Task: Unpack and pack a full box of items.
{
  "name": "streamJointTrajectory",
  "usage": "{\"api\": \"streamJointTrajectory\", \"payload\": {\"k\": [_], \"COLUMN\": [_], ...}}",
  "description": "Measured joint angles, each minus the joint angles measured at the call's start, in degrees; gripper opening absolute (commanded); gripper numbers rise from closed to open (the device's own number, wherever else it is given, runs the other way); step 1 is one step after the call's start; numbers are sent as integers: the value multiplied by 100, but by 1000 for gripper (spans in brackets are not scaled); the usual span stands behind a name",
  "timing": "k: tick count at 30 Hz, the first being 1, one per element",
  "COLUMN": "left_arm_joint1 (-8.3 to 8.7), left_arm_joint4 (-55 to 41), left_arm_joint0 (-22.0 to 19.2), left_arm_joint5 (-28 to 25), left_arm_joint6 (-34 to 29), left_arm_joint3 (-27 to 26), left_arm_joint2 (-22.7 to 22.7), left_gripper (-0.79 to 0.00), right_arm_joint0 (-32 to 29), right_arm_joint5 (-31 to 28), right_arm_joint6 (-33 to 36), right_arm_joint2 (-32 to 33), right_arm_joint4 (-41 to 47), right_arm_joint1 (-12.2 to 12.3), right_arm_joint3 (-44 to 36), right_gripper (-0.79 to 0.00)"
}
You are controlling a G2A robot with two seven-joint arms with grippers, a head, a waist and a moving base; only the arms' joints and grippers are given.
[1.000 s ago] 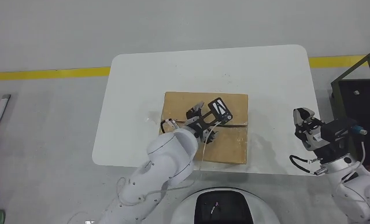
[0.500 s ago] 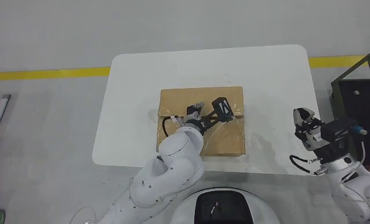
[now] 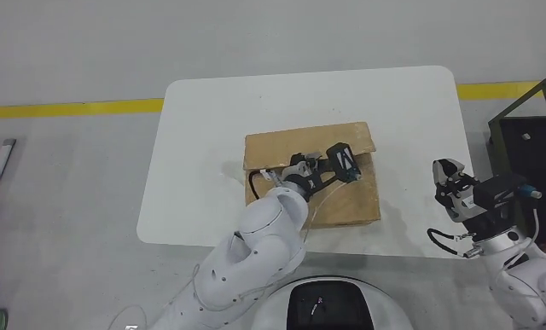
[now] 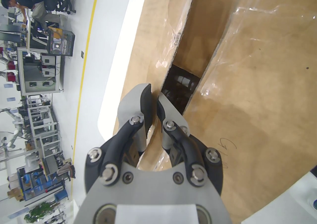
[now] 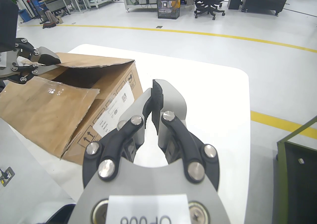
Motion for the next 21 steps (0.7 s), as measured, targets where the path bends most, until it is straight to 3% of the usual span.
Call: {"api": "streamJointTrajectory", "payload": {"k": [5, 6, 7, 8, 9, 21], "left_arm_joint1": [-92, -109, -126, -147, -163, -402], "left_arm_joint4": [-163, -193, -224, -249, -273, -395], "left_arm_joint0": [-96, -119, -145, -185, -216, -1228], "left_arm_joint5": [-86, -98, -110, -123, -136, -554], "left_arm_joint6": [-66, -85, -103, -124, -128, -35], "left_arm_joint3": [-198, -224, -236, -232, -208, 491], "left_arm_joint2": [69, 78, 84, 85, 82, -10], "left_gripper": [-785, -686, -339, -46, 0, 0], "right_arm_joint0": [0, 0, 0, 0, 4, -61], "right_arm_joint5": [0, 0, 0, 1, 9, 96], "right_arm_joint6": [0, 0, 0, 0, 0, -30], "right_arm_joint2": [0, 0, 0, 0, -3, 38], "right_arm_joint4": [0, 0, 0, 0, 3, 55], "right_arm_joint1": [0, 0, 0, 0, -1, -13], "right_arm_joint3": [0, 0, 0, 0, 1, -60], "right_gripper": [-785, -785, -785, -785, -785, -785]}}
